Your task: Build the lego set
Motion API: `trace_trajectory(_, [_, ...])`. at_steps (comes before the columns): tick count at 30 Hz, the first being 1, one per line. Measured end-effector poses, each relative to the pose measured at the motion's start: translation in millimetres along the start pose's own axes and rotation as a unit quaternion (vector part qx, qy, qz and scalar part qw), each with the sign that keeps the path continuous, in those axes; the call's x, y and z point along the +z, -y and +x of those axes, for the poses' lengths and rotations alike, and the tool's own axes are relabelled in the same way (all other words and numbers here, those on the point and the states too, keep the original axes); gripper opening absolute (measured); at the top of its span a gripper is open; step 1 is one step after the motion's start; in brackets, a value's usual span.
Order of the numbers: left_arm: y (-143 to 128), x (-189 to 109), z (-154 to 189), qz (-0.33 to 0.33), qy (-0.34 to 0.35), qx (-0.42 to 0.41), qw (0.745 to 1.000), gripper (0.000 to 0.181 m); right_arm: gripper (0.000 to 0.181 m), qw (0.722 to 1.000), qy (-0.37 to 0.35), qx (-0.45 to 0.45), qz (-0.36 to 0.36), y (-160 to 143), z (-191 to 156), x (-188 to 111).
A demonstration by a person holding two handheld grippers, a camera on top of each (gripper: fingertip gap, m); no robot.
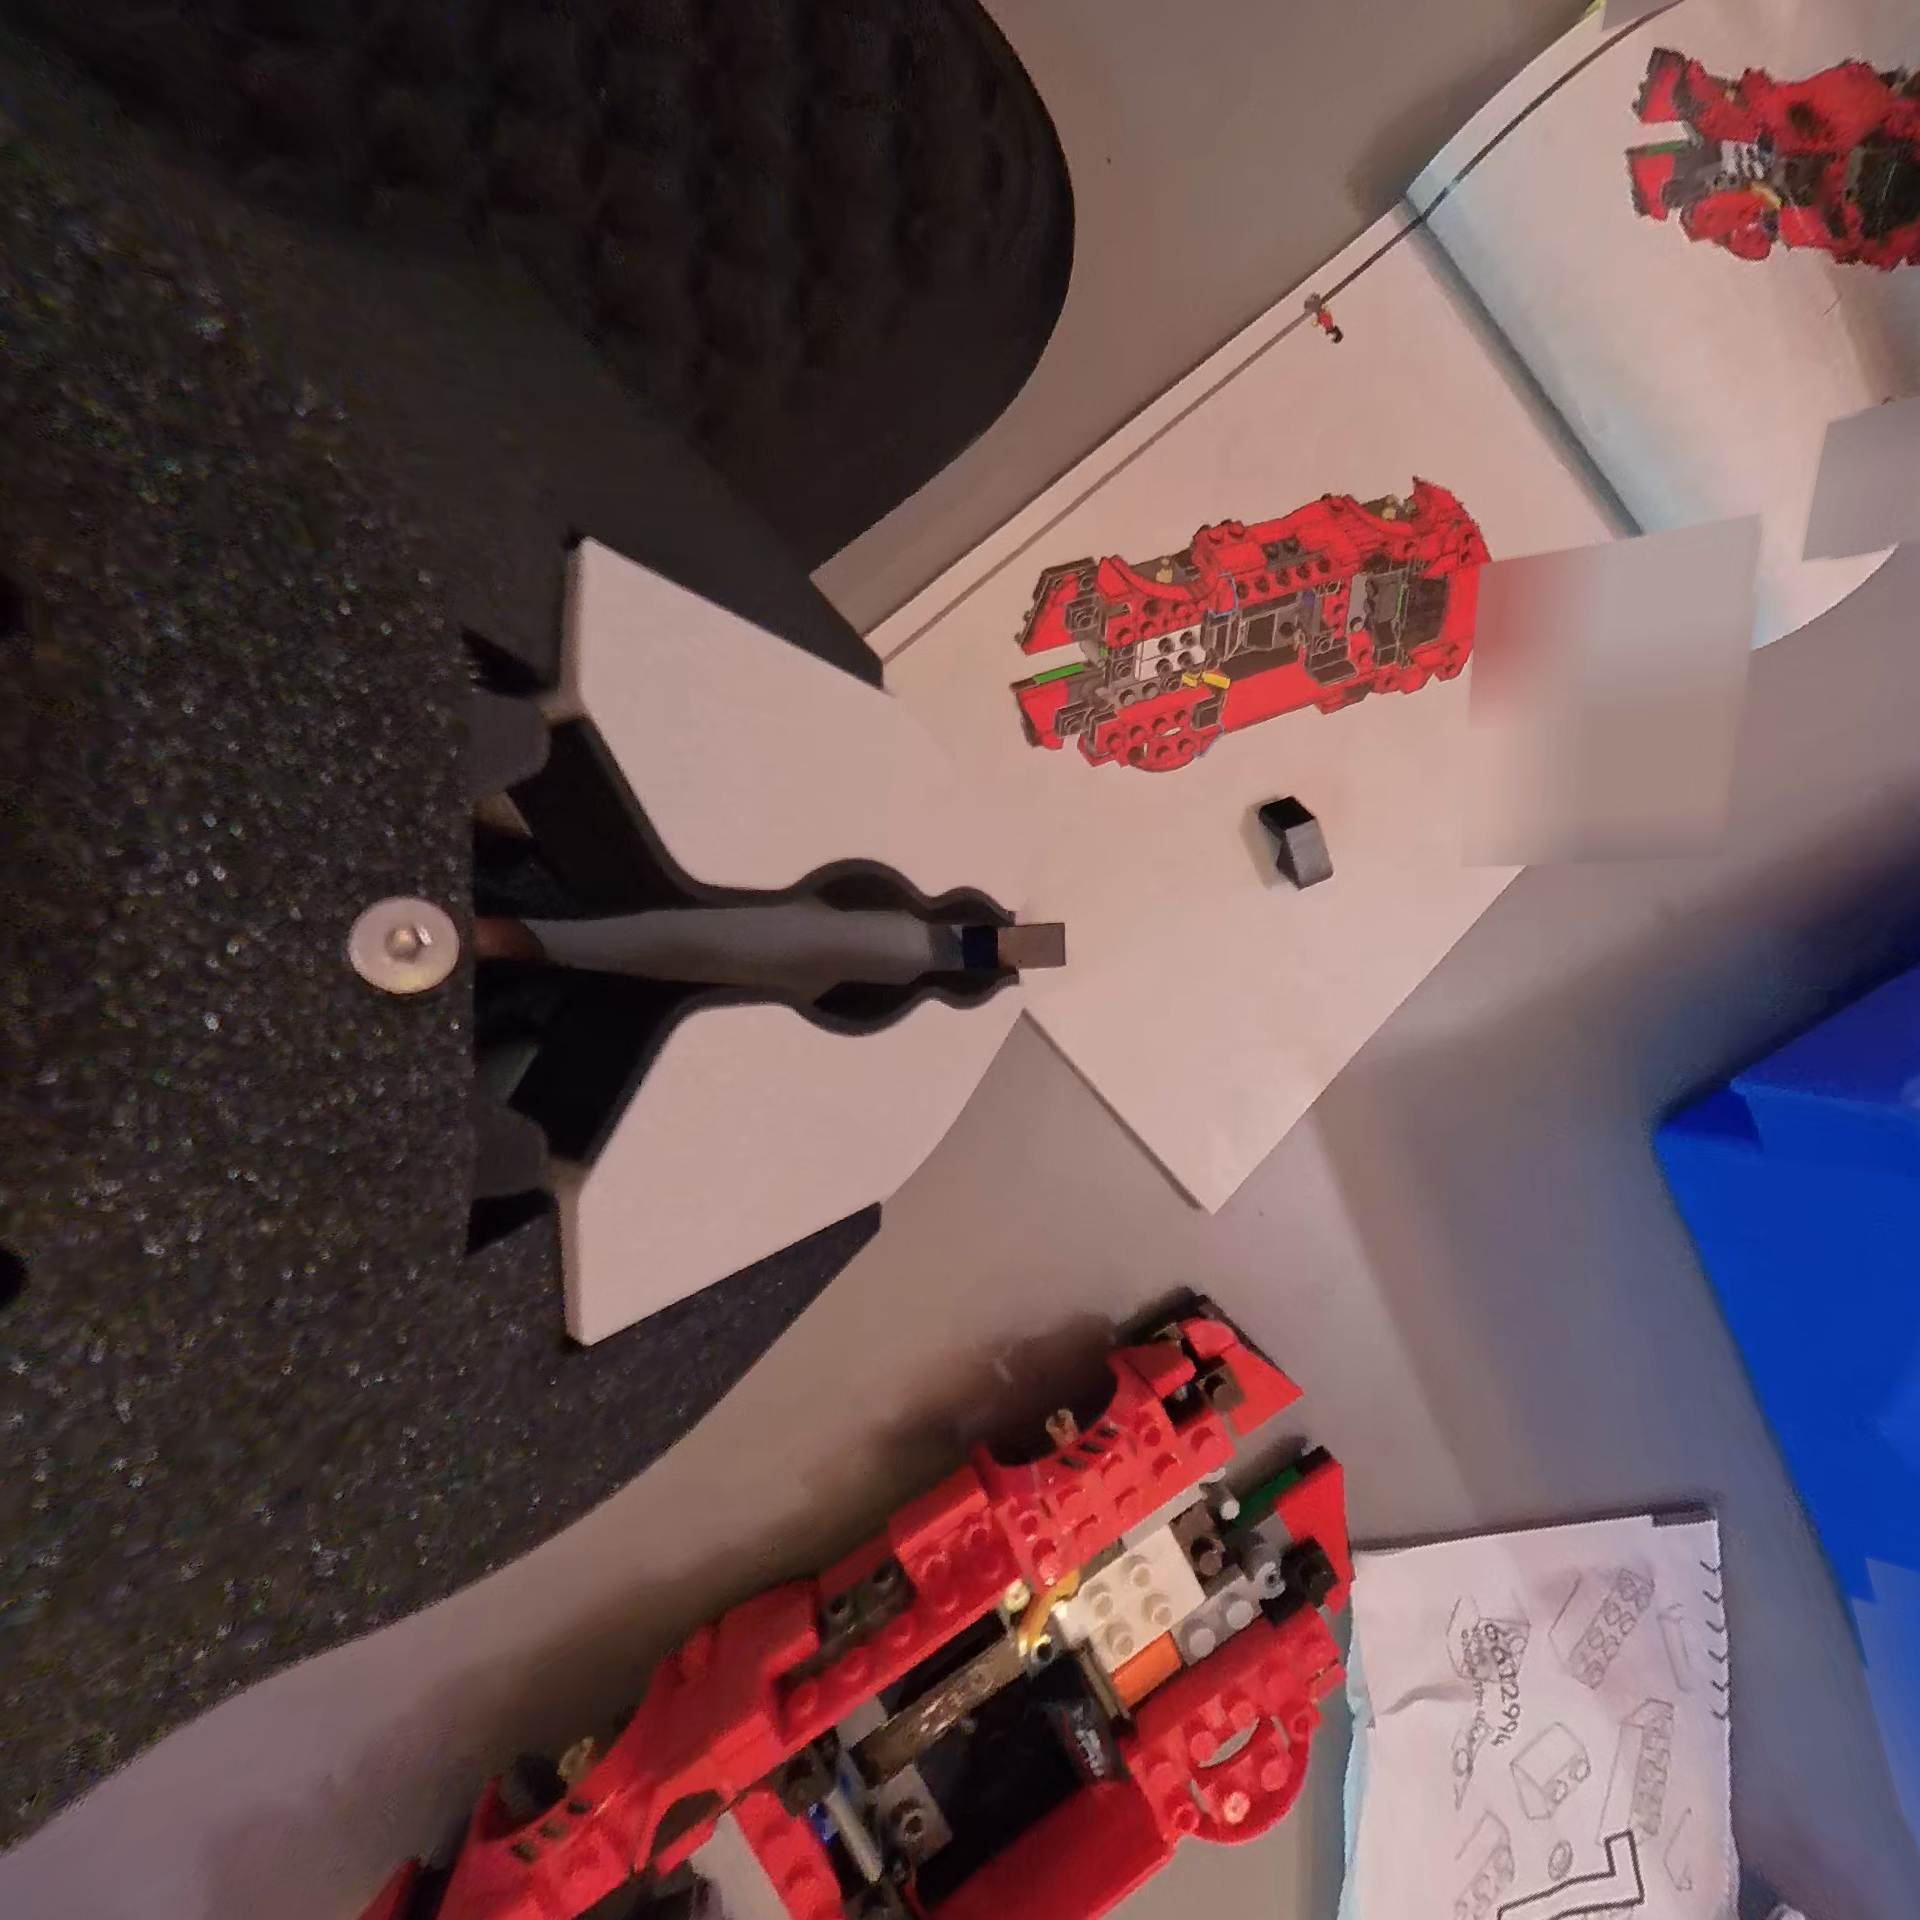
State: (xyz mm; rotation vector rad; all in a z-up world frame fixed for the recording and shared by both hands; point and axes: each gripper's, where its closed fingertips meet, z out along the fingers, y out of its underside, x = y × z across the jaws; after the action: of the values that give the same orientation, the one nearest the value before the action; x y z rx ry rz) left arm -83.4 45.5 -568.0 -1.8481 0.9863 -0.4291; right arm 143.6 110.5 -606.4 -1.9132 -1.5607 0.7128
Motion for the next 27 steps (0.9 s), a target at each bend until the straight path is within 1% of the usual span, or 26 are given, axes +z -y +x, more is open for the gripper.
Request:
trace_trajectory(2, [0, 0, 0, 0.0, 0.002, 0.001, 1.0, 0.004, 0.008, 1.0, -0.02, 0.003, -0.005, -3, 8, -5])
trace_trajectory(4, [0, 0, -1, 0.0, 0.003, 0.002, 1.0, 0.004, 0.008, 0.994, -0.103, 0.041, -0.005, -6, 38, -19])
trace_trajectory(6, [0, 0, -1, 0.0, 0.003, 0.002, 1.0, 0.004, 0.008, 0.98, -0.176, 0.091, 0.017, -4, 70, -40])
trace_trajectory(8, [-1, 1, 0, -0.001, 0.002, 0.002, 1.0, 0.004, 0.008, 0.966, -0.222, 0.125, 0.036, -3, 94, -58])
trace_trajectory(9, [-2, 2, 0, -0.003, 0.001, 0.002, 1.0, 0.004, 0.008, 0.963, -0.233, 0.132, 0.037, -4, 102, -63])
trace_trajectory(12, [-3, 2, 0, -0.008, 0.004, 0.005, 1.0, 0.004, 0.008, 0.954, -0.265, 0.14, 0.011, -11, 120, -72])
trace_trajectory(16, [-2, 1, -2, -0.004, 0.007, 0.003, 1.0, 0.003, 0.008, 0.943, -0.296, 0.154, 0.0, -15, 135, -81])
trace_trajectory(18, [-3, 2, -2, -0.004, 0.006, 0.001, 1.0, 0.003, 0.008, 0.939, -0.307, 0.152, -0.01, -17, 139, -83])
trace_trajectory(27, [-5, 4, -1, -0.01, 0.002, 0.003, 1.0, 0.003, 0.008, 0.936, -0.313, 0.159, -0.003, -20, 140, -90])
